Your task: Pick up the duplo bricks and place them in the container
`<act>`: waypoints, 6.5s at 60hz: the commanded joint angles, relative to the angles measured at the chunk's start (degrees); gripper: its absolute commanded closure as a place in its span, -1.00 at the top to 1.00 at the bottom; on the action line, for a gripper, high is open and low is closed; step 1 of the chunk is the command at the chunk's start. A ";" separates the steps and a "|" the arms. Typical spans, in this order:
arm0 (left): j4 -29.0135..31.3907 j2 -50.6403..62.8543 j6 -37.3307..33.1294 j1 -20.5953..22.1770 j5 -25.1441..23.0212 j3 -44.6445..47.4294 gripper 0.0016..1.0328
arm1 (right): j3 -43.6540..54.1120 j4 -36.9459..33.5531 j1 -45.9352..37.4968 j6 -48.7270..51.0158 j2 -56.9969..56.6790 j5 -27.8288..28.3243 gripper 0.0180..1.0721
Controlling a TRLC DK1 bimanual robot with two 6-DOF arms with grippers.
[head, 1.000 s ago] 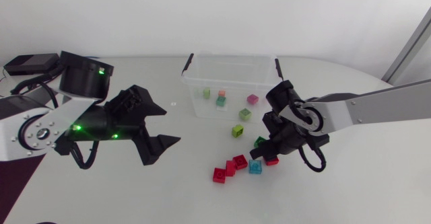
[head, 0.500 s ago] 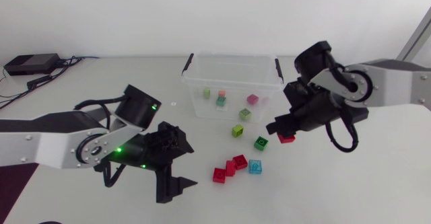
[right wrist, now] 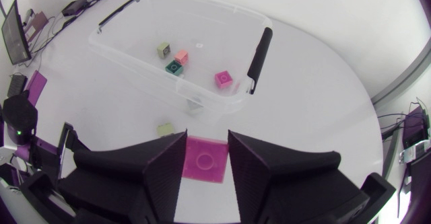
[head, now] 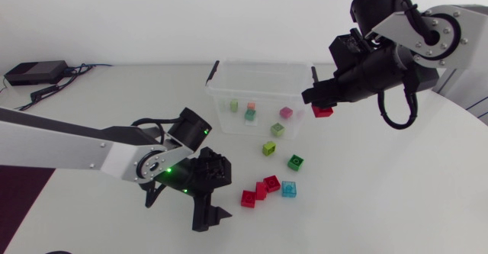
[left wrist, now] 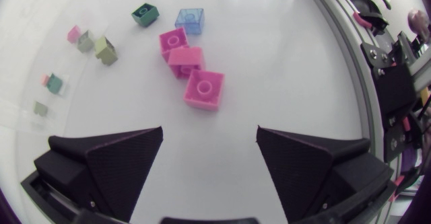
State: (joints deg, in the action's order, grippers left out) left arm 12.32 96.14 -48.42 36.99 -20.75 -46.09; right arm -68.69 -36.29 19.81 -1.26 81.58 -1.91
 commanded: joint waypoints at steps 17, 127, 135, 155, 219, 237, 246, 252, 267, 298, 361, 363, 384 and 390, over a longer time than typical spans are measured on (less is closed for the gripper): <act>6.14 7.92 -4.40 4.14 4.05 -9.73 0.69 | 2.86 -0.18 -0.48 1.43 1.12 0.07 -0.41; 10.97 -7.54 7.73 -3.33 6.34 -24.32 -0.48 | -14.11 16.96 -0.83 3.72 18.53 3.85 -0.39; 4.73 -7.19 13.00 -6.14 5.81 -26.16 -0.48 | -16.30 18.01 0.14 3.81 22.57 1.82 0.05; -12.14 4.15 25.66 -11.24 7.48 -34.33 -0.45 | -11.65 18.63 1.19 4.86 14.48 -0.20 0.86; -20.84 -2.36 34.80 -14.32 17.68 -30.12 0.91 | 30.28 31.02 -0.74 17.60 -0.19 10.79 0.86; -21.19 -15.89 35.59 -17.31 17.68 -15.88 0.91 | 30.37 36.38 -2.32 21.03 8.33 10.70 0.85; -21.46 -19.06 35.68 -19.24 17.68 -11.48 0.91 | 30.10 38.14 -2.59 21.82 11.85 10.70 0.85; -21.54 -20.46 35.86 -20.47 17.68 -8.76 0.91 | 30.10 39.46 -2.59 22.00 13.87 10.70 0.85; -24.88 -25.74 35.86 -21.26 20.40 -0.58 0.91 | 31.16 41.13 -2.85 22.88 15.45 10.70 0.07; -26.38 -31.45 34.01 -21.88 20.84 11.02 0.91 | 27.46 26.36 -3.38 20.86 -7.40 10.79 -0.36; -24.97 -42.00 31.29 -23.11 20.40 19.98 0.91 | 32.65 19.42 7.70 24.99 -1.69 14.39 0.89; -24.97 -42.35 30.93 -23.11 20.31 20.25 0.91 | 32.12 18.63 7.87 26.66 -0.55 14.39 0.89; -25.06 -43.05 29.44 -24.42 20.05 21.30 0.91 | 27.46 13.53 9.54 43.36 5.08 12.28 0.90; -25.41 -42.88 29.44 -24.60 20.05 21.65 0.91 | 25.71 13.35 8.66 47.66 8.07 11.23 0.90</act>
State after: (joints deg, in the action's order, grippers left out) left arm -12.56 53.60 -18.04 12.84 -0.16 -26.15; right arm -40.97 -22.15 28.75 41.28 86.85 10.13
